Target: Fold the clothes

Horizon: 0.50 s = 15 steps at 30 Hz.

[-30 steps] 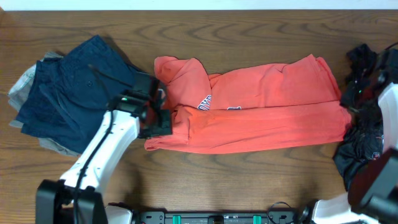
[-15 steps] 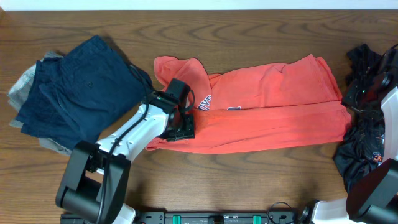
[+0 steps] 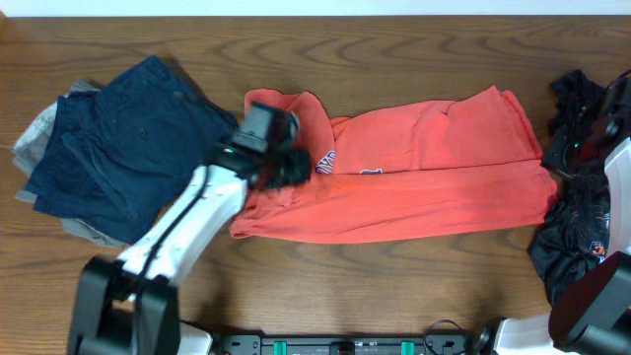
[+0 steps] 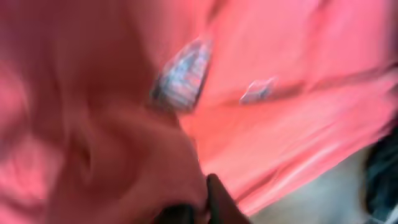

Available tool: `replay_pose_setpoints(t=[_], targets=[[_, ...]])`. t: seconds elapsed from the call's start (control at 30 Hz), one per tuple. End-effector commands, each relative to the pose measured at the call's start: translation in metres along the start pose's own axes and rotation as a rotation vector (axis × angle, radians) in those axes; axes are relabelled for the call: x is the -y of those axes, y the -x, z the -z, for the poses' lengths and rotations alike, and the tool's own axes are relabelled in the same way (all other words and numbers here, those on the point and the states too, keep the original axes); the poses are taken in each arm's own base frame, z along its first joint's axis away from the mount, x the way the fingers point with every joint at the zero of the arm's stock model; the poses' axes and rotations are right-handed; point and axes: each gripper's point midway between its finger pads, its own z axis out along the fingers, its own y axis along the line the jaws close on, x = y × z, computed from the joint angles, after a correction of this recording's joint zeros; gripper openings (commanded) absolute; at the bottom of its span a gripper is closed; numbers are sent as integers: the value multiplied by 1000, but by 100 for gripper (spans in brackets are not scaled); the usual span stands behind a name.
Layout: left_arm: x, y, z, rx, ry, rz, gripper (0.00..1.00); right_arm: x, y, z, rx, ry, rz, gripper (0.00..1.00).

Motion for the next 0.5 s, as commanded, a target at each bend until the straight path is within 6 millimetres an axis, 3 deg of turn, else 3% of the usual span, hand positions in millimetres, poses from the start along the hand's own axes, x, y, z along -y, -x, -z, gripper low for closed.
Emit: replay_pose_setpoints(t=[0.0,0.03,0.1,0.23,0.47], targets=[[-1,37,22,139,5,16,42,-5,3,4,13,9,15,38],[-4,38,23,143,11,26,50,-5,3,4,13,9,15,38],[-7,36,23,130,21,30,57,-5,4,4,13,9,15,38],[-12,40,24,152,49,-14,56,-5,5,4,21,11,16,38],[-34,90,39,313,84,-36,53,-13,3,4,14,40,27,38]])
